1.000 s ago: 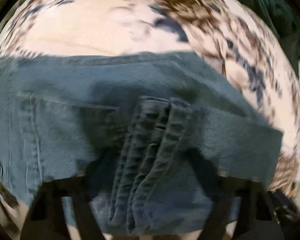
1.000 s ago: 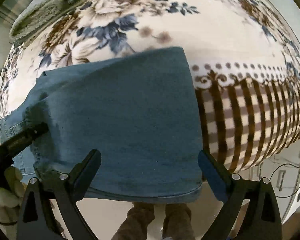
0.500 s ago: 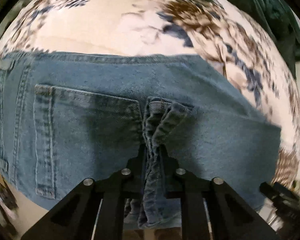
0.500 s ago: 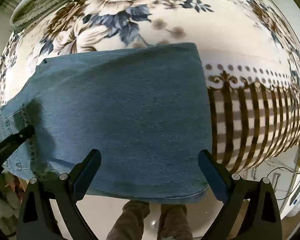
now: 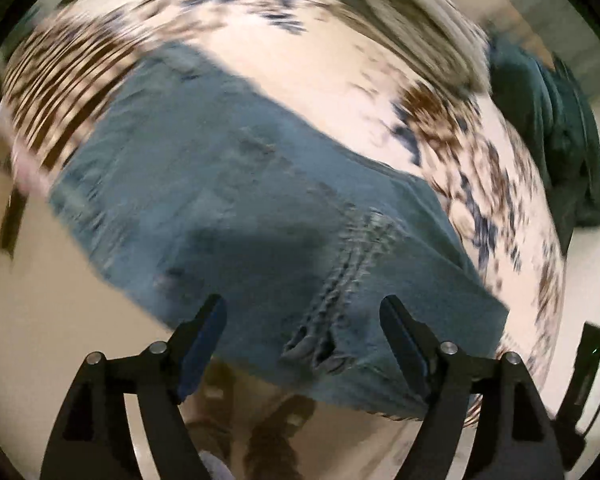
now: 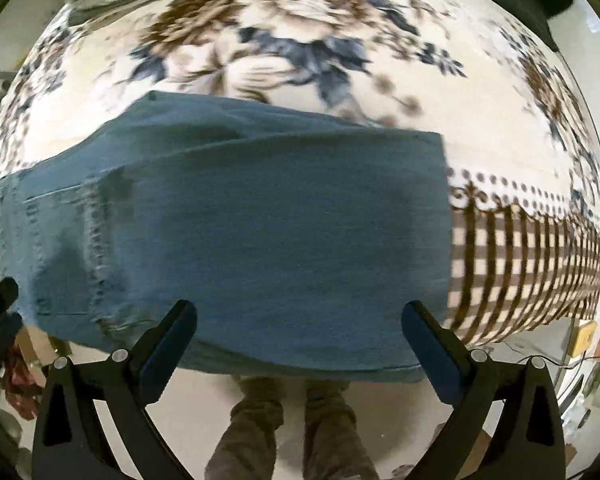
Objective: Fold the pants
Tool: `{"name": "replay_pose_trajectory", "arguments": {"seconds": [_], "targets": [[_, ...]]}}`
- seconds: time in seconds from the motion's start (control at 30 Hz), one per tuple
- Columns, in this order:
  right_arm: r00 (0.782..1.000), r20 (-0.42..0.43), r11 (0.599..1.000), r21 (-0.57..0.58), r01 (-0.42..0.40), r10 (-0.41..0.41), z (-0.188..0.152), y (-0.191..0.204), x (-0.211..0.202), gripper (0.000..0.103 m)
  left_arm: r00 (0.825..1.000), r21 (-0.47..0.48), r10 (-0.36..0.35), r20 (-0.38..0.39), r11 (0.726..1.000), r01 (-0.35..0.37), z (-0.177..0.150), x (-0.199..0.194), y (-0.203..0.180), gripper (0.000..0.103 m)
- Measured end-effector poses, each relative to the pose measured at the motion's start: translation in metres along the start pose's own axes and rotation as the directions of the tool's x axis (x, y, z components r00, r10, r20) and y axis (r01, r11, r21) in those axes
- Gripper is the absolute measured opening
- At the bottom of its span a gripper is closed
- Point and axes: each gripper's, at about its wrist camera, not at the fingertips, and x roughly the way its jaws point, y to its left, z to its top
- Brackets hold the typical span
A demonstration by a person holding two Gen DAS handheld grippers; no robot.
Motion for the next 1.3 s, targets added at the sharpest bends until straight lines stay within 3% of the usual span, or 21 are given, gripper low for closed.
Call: {"name": "replay_pose_trajectory", "arguments": {"seconds": [0.13,0.2,0.4,0.57,0.63,0.67,0.7,0.73,0.83,0.97,1.13,1.2,1.3], "targets": [[1.000,0.002,0.999,-0.047,-0.016,0.016,-0.003,0.020,-0.006,0.103,0.998,-0.167,-0.039,0.056,0.985,0.048,-0.002,-0.016,0.053,0.078],[1.000,-0.004,0.997,-0.069,-0.018,0.018,-0.002,0.032,-0.005,0.103,0.995,-0.255,-0.058,0.081,0.964,0.077,0.000,-0.016,0.081,0.078],[1.000,-0.016,0.994,-0.106,-0.017,0.016,0.003,0.054,0.000,0.103,0.976,-0.532,-0.136,0.169,0.822,0.206,0.008,0.006,0.163,0.078],[0.999,-0.039,0.994,-0.107,-0.002,-0.002,0.008,0.064,0.010,0.103,0.971,-0.622,-0.160,0.178,0.747,0.237,0.022,0.044,0.193,0.078],[0.999,-0.049,0.995,-0.103,0.003,-0.009,0.009,0.066,0.015,0.103,0.962,-0.627,-0.185,0.203,0.730,0.272,0.026,0.049,0.201,0.077],[0.998,-0.056,0.995,-0.100,0.005,-0.011,0.009,0.066,0.018,0.103,0.953,-0.614,-0.200,0.226,0.731,0.299,0.031,0.051,0.200,0.077],[0.998,-0.064,0.995,-0.095,0.007,-0.013,0.010,0.066,0.021,0.103,0.950,-0.598,-0.196,0.243,0.741,0.305,0.033,0.049,0.197,0.066],[0.997,-0.071,0.996,-0.091,0.007,-0.013,0.010,0.066,0.023,0.103,0.949,-0.565,-0.178,0.259,0.770,0.298,0.038,0.045,0.191,0.040],[0.995,-0.104,0.998,-0.062,-0.005,-0.002,0.010,0.062,0.031,0.103,0.959,-0.521,-0.114,0.260,0.820,0.239,0.043,0.032,0.176,0.024],[0.992,-0.123,0.999,-0.041,-0.016,0.011,0.011,0.059,0.035,0.103,0.954,-0.467,-0.083,0.288,0.858,0.215,0.043,0.020,0.164,0.023],[0.994,-0.109,0.999,-0.044,-0.016,0.011,0.018,0.057,0.032,0.103,0.948,-0.451,-0.102,0.303,0.861,0.236,0.043,0.016,0.163,0.022],[0.994,-0.111,0.999,-0.039,-0.018,0.014,0.021,0.056,0.032,0.103,0.948,-0.458,-0.117,0.297,0.853,0.249,0.044,0.022,0.168,0.023],[0.994,-0.113,0.999,-0.034,-0.019,0.015,0.029,0.053,0.032,0.103,0.948,-0.514,-0.148,0.280,0.811,0.278,0.046,0.043,0.185,0.031]]}}
